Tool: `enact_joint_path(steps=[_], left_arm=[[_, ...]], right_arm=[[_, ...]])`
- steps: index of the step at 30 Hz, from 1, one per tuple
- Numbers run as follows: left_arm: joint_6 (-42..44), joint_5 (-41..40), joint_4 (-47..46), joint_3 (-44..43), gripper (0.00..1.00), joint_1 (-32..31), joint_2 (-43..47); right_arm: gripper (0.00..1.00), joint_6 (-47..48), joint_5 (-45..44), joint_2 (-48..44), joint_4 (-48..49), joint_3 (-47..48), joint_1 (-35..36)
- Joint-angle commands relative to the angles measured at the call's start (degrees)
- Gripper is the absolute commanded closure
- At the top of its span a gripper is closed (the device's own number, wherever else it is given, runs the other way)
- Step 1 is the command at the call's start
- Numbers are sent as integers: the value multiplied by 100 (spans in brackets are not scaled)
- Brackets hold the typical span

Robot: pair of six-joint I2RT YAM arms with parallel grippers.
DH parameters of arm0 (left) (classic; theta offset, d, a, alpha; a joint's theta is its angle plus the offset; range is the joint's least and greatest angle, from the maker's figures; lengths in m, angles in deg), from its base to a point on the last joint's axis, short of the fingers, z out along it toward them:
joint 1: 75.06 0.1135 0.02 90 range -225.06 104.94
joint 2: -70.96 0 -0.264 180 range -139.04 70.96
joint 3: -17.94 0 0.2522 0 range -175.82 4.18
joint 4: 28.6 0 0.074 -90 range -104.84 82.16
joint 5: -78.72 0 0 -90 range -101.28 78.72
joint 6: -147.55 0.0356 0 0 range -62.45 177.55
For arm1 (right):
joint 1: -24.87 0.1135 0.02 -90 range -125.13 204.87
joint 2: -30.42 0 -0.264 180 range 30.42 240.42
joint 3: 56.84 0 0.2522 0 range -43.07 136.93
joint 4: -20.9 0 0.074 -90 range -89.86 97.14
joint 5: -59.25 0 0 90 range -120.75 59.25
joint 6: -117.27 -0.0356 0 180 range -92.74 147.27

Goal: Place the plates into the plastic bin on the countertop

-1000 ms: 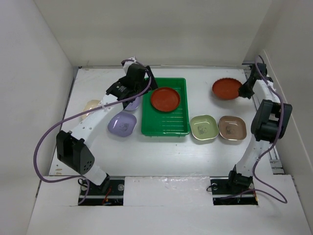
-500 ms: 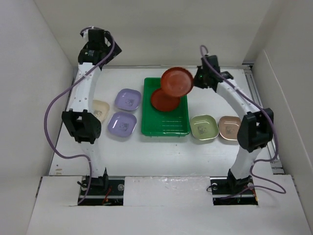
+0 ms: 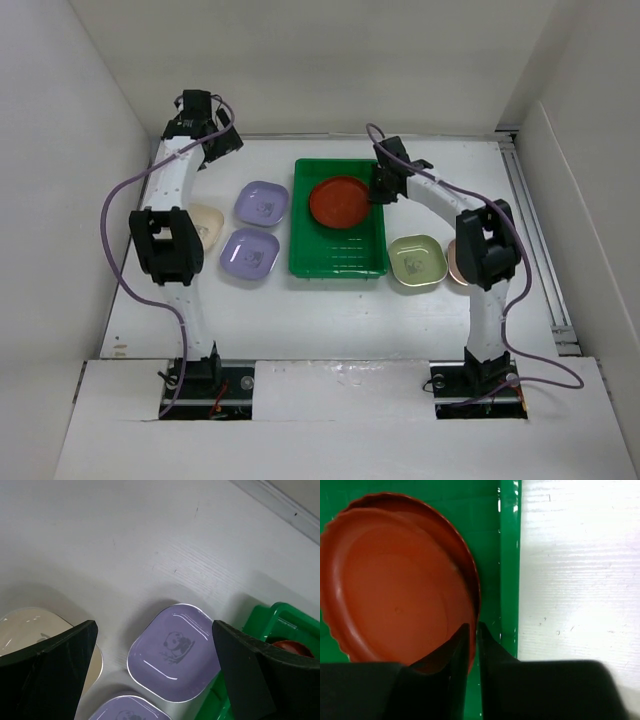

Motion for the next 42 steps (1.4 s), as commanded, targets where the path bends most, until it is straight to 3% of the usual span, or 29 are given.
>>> enact_joint_path(steps=[1, 2, 3, 4, 8, 15, 23, 26, 29, 40, 42], left_arm=[[216, 110, -269, 196, 0, -1, 45], [269, 111, -208, 196, 0, -1, -8], [269, 59, -208, 196, 0, -1, -9], [269, 58, -155, 248, 0, -54, -87], [374, -3, -208, 310, 5, -115, -149], [594, -3, -340, 434, 18, -230, -623], [788, -240, -225, 688, 24, -554, -589], [840, -311, -156, 847, 33, -617, -605], [779, -364, -41, 847, 49, -617, -782], [507, -776, 399, 741, 50, -617, -1520], [507, -777, 399, 672, 58, -617, -1572]], right_arm=[[79, 66, -72, -125, 379, 368, -13], [62, 118, -71, -125, 379, 368, -13], [52, 118, -1, -238, 431, 307, 39], [33, 118, -1, -456, 519, 220, 40], [2, 180, 131, -1143, 827, -80, 258], [1, 180, 87, -2251, 950, -607, 654], [1, 180, 316, -2857, 1196, -1363, 1137], [1, 180, 263, -3007, 1196, -1556, 1191], [1, 233, 263, -3174, 1249, -1679, 1252], [1, 233, 211, -3649, 1249, -1917, 1252], [1, 233, 210, -3711, 1196, -1970, 1252]])
